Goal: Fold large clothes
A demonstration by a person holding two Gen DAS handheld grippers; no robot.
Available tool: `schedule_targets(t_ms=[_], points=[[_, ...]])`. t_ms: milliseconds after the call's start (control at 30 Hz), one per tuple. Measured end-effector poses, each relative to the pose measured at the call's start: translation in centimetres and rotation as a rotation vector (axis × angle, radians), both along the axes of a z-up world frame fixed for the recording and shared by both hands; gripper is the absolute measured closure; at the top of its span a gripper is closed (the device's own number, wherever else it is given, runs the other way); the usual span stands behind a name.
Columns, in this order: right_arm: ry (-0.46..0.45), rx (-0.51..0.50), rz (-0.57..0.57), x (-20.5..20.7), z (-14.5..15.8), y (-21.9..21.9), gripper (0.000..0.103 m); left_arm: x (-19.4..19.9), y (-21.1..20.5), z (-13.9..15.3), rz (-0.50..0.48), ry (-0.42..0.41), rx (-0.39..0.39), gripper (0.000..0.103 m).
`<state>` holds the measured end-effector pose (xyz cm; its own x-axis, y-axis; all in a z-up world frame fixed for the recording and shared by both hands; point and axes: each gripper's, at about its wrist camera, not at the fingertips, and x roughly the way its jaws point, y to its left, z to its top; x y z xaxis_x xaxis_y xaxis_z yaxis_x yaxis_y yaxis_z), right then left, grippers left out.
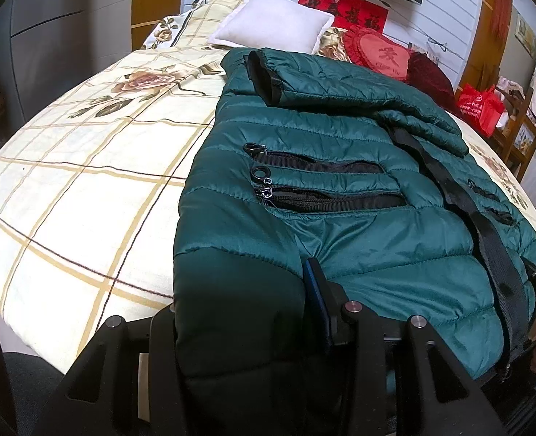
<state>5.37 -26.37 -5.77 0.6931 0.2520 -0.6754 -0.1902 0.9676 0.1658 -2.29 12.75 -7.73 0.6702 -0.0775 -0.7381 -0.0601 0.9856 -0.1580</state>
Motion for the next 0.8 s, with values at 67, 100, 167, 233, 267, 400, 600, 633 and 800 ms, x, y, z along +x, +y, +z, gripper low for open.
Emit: schedule_targets(t_ms=[67,100,167,233,267,400,600,633,800], points=[[-0.003,-0.004,-0.003,-0.02,-0.01,0.05,0.066,0.01,-0.01,-0.02,-0.001,0.000,0.005,0.075],[-0.003,-0.005,-0.003,-0.02,-0.01,0.05,0.066,0.03,0.01,-0.04,-0.002,0.000,0.005,0.075],[-0.004,-0.007,-0.003,-0.05,-0.03,0.08,0.066,0.01,-0.04,-0.02,-0.001,0.000,0.004,0.075],[-0.003,-0.007,-0.003,-0.07,-0.03,0.07,0.066,0.01,-0.03,-0.01,-0.001,0.000,0.005,0.075],[-0.003,-0.007,-0.003,-0.07,-0.03,0.08,0.066,0.02,-0.04,-0.03,-0.002,0.001,0.005,0.075],[-0.003,-0.006,-0.001,-0.10,-0.03,0.00,0.065,0.06,-0.06,-0.01,-0.003,0.001,0.008,0.075],[-0.002,-0.007,-0.002,-0.09,-0.05,0.10,0.065,0.10,-0.25,-0.01,-0.005,0.003,0.017,0.074],[-0.003,-0.007,-0.002,-0.10,-0.05,0.10,0.065,0.10,-0.24,0.00,-0.004,0.002,0.017,0.074],[-0.002,-0.007,-0.002,-0.12,-0.06,0.05,0.065,0.10,-0.22,0.00,-0.004,0.002,0.017,0.074]])
